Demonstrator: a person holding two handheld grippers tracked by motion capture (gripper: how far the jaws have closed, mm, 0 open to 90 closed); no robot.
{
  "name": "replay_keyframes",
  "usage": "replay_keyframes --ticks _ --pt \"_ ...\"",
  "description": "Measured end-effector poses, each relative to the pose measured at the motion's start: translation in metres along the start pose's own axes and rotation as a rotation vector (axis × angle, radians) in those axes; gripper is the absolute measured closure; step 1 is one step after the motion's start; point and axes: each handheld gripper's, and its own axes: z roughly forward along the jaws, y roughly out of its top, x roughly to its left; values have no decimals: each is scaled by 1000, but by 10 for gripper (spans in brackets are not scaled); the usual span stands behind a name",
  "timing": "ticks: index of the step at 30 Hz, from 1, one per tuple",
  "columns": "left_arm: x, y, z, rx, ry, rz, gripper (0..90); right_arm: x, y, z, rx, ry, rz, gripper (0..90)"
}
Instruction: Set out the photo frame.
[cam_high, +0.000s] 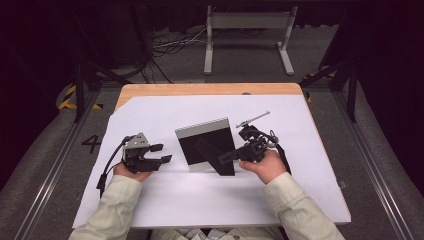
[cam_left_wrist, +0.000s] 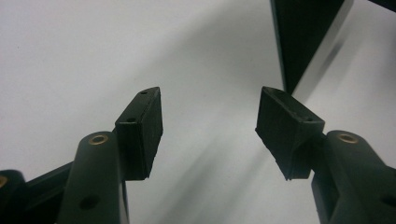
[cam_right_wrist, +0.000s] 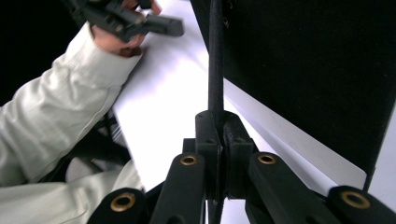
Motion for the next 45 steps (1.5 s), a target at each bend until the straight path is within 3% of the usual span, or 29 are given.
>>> replay_keyframes --ticks 10,14,20,24,32,35,38,39,45 --pt "0 0 0 -2 1 -2 412 -9 1 -11 -154 -106 -116 868" --pt "0 0 0 -2 1 -1 409 -11 0 -13 -186 -145 -169 868" --pt "0 0 1 -1 1 1 408 -16 -4 -13 -225 -194 -205 868" --pt "0 0 1 -1 0 0 406 -20 -7 -10 -203 -231 -220 867" --pt "-1 0 1 1 -1 -4 406 -26 -13 -12 -184 -229 -249 866" --pt "-1 0 1 0 -3 -4 404 -29 -18 -11 -168 -235 -310 864" --pt "-1 0 1 2 -5 -2 404 -30 -21 -11 -165 -241 -335 863" --pt "-1 0 1 2 -3 0 403 -31 -23 -10 -157 -247 -368 862" --pt "-1 0 2 5 -2 5 401 -32 -27 -9 -138 -261 -428 861"
